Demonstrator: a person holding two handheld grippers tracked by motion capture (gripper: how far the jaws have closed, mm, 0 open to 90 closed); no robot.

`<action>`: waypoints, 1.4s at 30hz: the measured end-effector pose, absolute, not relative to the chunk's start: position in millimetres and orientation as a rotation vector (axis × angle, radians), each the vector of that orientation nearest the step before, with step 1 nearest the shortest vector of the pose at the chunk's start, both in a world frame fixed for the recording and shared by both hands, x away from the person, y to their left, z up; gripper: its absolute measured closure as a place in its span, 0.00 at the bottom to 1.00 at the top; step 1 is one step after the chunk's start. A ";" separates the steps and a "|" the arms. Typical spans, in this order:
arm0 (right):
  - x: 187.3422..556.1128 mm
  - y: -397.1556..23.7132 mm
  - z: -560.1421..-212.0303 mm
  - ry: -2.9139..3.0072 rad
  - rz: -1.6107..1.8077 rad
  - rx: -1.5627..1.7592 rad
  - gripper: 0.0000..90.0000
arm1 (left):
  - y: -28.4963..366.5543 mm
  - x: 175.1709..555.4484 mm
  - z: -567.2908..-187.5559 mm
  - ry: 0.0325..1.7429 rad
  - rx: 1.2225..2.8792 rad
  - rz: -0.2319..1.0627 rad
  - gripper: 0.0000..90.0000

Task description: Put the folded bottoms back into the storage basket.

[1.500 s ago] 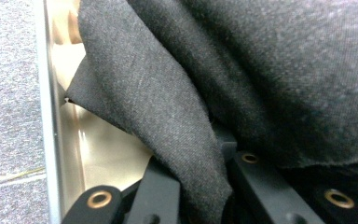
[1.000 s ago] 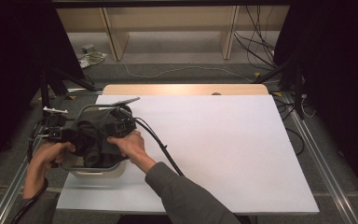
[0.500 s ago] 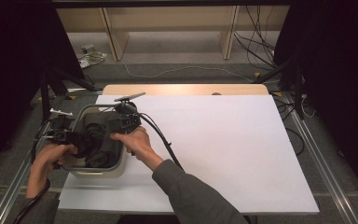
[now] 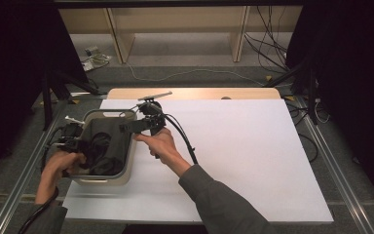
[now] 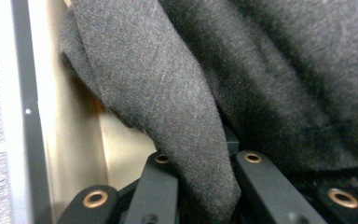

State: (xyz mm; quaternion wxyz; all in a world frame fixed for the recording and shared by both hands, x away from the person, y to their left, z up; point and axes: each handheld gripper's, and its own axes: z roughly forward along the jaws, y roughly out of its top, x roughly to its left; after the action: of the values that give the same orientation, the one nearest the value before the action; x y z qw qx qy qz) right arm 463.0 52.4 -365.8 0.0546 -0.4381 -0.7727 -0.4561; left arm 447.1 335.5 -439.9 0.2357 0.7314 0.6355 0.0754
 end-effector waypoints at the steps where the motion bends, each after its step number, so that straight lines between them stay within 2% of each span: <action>1: 462.6 48.0 -365.8 -2.352 -1.383 -1.334 0.22 | 333.8 447.9 -440.1 1.752 2.011 0.212 0.92; 4: 461.8 39.4 -366.5 -2.374 -1.385 -1.336 0.22 | 330.7 449.0 -439.1 1.779 2.025 0.222 0.86; 8: 459.9 18.7 -368.4 -2.378 -1.402 -1.354 0.22 | 329.3 447.5 -429.4 1.793 2.048 0.230 0.69; 9: 459.9 18.7 -368.4 -2.378 -1.402 -1.354 0.22 | 329.3 446.6 -425.3 1.798 2.038 0.249 0.69; 10: 459.3 9.9 -369.7 -2.378 -1.406 -1.367 0.22 | 329.7 445.3 -418.6 1.809 2.024 0.267 0.59; 16: 460.2 -7.0 -374.4 -2.362 -1.417 -1.392 0.22 | 338.1 440.3 -403.9 1.815 1.971 0.292 0.37; 19: 461.2 -16.9 -377.2 -2.362 -1.416 -1.417 0.22 | 345.4 434.7 -389.6 1.801 1.922 0.341 0.32; 22: 460.7 -21.5 -377.7 -2.373 -1.429 -1.425 0.22 | 346.4 433.2 -385.2 1.795 1.894 0.352 0.31; 24: 459.9 -26.6 -377.3 -2.370 -1.436 -1.428 0.22 | 346.7 432.6 -384.6 1.775 1.882 0.349 0.36; 28: 457.0 -32.5 -376.7 -2.403 -1.453 -1.436 0.22 | 343.5 436.0 -396.2 1.773 1.894 0.340 0.70; 33: 453.3 -42.0 -376.8 -2.414 -1.479 -1.435 0.22 | 336.1 443.0 -415.3 1.800 1.933 0.328 0.97; 37: 449.1 -50.8 -376.5 -2.406 -1.487 -1.438 0.22 | 329.9 448.9 -434.6 1.814 1.980 0.282 0.99; 42: 442.7 -64.9 -376.7 -2.412 -1.499 -1.438 0.22 | 330.8 447.2 -428.1 1.813 1.955 0.296 0.99</action>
State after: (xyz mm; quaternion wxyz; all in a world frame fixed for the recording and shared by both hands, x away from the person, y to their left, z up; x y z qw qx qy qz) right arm 442.7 -64.9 -376.7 -0.0210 -0.4517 -0.7576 -0.4706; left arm 447.2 330.8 -428.1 0.2274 0.7097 0.6581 0.1073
